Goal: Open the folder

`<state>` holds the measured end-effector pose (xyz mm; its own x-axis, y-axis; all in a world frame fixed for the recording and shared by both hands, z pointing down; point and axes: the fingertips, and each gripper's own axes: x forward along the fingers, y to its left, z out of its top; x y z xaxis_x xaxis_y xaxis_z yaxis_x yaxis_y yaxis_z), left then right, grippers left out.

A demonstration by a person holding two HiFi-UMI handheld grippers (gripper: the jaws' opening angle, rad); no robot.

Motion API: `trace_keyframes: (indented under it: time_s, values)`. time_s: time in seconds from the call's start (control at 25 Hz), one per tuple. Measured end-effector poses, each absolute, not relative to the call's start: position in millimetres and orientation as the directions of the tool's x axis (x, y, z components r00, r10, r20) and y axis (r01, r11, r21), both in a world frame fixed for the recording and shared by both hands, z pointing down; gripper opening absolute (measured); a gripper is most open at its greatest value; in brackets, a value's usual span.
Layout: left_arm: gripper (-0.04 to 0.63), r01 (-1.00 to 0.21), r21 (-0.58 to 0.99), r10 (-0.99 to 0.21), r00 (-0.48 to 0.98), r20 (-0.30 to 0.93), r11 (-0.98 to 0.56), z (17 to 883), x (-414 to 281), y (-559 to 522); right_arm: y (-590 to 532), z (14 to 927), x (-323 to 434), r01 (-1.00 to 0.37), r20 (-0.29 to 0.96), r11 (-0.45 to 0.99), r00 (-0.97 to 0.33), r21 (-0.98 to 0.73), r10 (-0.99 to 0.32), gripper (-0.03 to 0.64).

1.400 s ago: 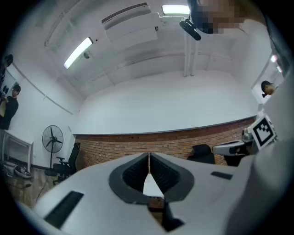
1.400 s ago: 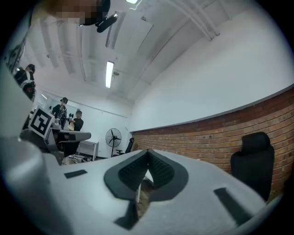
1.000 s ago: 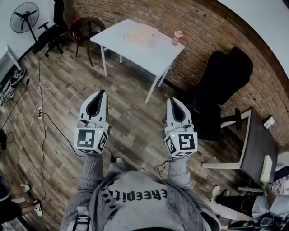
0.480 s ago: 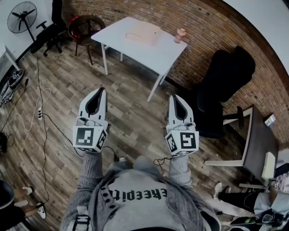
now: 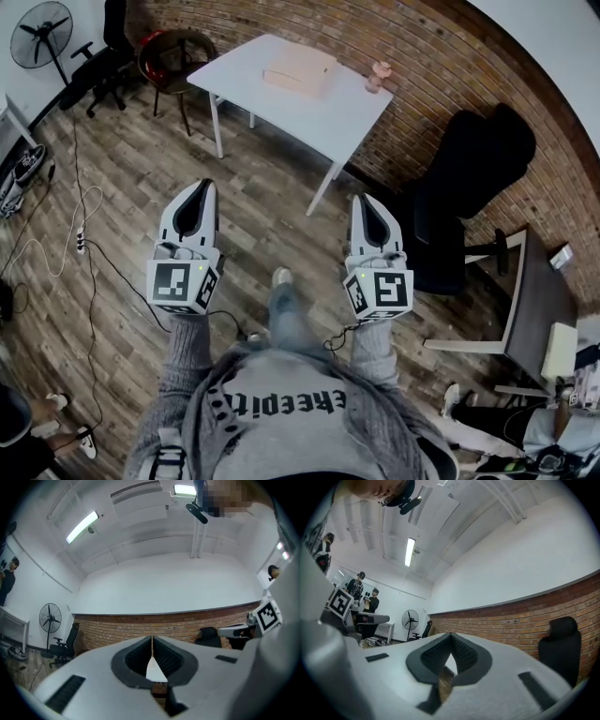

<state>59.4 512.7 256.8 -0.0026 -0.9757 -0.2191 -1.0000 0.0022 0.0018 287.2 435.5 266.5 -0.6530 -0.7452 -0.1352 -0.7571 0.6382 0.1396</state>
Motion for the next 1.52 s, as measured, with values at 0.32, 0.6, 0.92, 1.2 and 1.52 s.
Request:
trace_keyframes:
  time_s: [0.32, 0.6, 0.92, 1.2, 1.52]
  values:
    - [0.012, -1.000, -0.011, -0.970, -0.005, -0.243, 0.008, 251.2, 33.6, 433.8, 354.3, 260.2, 253.1, -0.739, -0.159, 0.657, -0.674, 0.150, -0.722, 0.005]
    - [0.012, -1.000, -0.004, -0.973, -0.029, -0.229, 0.031, 244.2, 15.9, 359.3, 273.5, 253.6, 229.2, -0.719, -0.162, 0.679, -0.695, 0.149, -0.701, 0.005]
    - [0.012, -0.997, -0.017, -0.966, -0.062, -0.252, 0.069, 239.7, -0.9, 273.0, 180.4, 248.2, 209.3, -0.690, -0.177, 0.709, -0.724, 0.147, -0.667, 0.005]
    - [0.012, -0.997, -0.020, -0.965, -0.063, -0.255, 0.070, 241.6, 3.9, 215.3, 123.2, 253.9, 199.3, -0.659, -0.166, 0.740, -0.751, 0.134, -0.639, 0.005]
    - [0.012, -0.995, -0.031, -0.972, -0.086, -0.220, 0.095, 255.4, -11.1, 185.4, 87.7, 268.3, 186.3, -0.649, -0.154, 0.754, -0.759, 0.100, -0.633, 0.005]
